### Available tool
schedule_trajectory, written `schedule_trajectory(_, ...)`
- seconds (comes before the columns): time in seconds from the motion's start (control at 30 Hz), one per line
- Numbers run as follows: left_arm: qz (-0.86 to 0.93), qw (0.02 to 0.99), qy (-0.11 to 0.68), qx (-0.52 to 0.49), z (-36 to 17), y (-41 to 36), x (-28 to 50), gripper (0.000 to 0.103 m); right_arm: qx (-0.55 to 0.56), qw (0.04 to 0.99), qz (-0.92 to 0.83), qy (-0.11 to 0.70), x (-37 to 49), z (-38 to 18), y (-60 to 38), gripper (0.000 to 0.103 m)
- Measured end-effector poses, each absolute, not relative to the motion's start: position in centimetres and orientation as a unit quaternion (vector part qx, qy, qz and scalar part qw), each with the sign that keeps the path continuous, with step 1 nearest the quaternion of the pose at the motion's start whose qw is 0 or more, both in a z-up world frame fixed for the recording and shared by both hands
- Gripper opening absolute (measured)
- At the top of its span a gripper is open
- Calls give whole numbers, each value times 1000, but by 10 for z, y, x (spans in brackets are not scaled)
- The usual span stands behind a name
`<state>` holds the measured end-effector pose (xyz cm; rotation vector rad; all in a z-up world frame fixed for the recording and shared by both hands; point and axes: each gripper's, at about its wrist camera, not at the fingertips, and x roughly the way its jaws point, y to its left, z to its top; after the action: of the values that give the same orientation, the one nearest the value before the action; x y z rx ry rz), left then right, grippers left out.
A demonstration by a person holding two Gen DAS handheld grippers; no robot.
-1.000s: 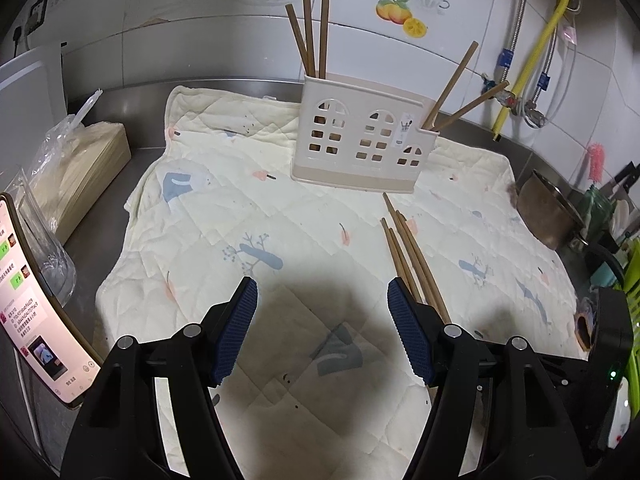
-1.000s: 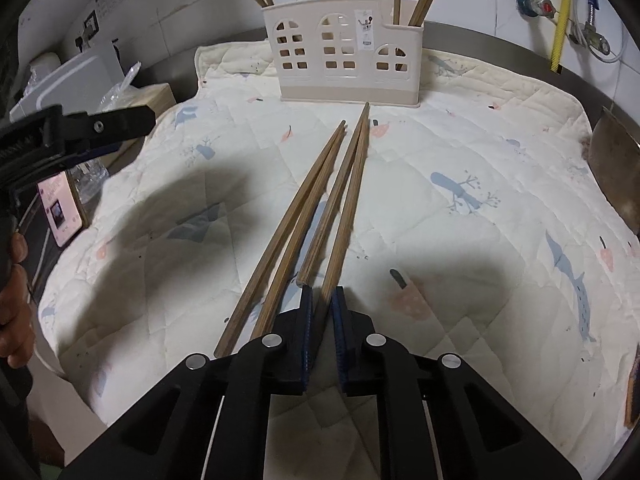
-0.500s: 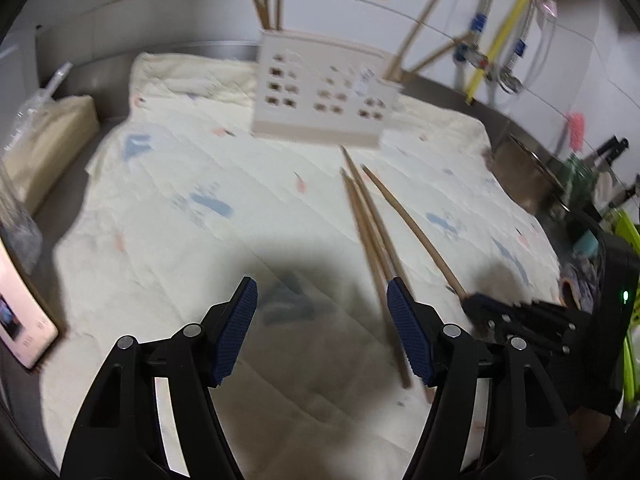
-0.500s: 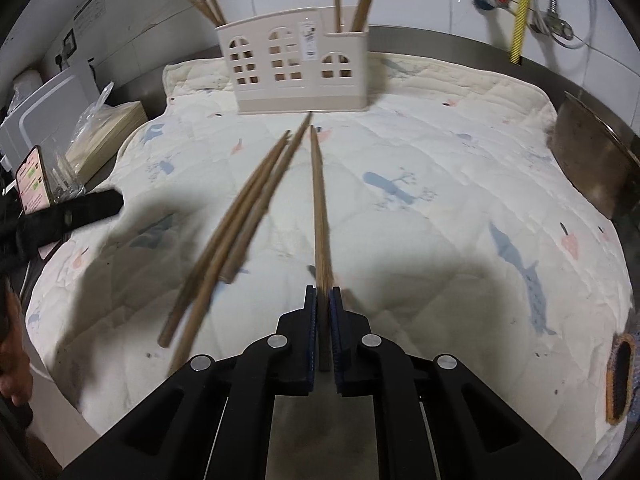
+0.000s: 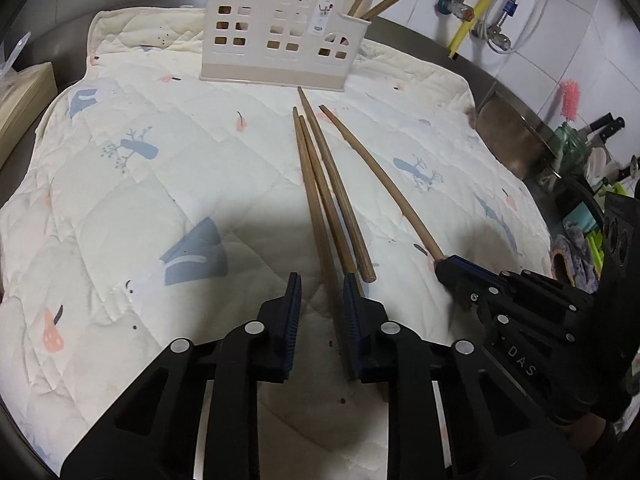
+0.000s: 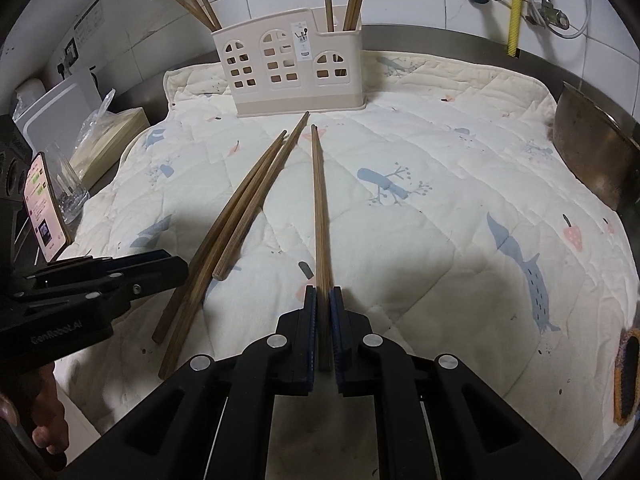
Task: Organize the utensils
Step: 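Close the left gripper on a chopstick while the right gripper grasps another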
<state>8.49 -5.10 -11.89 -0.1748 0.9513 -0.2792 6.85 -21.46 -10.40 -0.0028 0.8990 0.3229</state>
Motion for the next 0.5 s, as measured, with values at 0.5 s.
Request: schedule_trajectory(0.5, -129, 875, 462, -65, -124, -58, 95, 9, -3, 891, 155, 427, 72, -106, -212, 7)
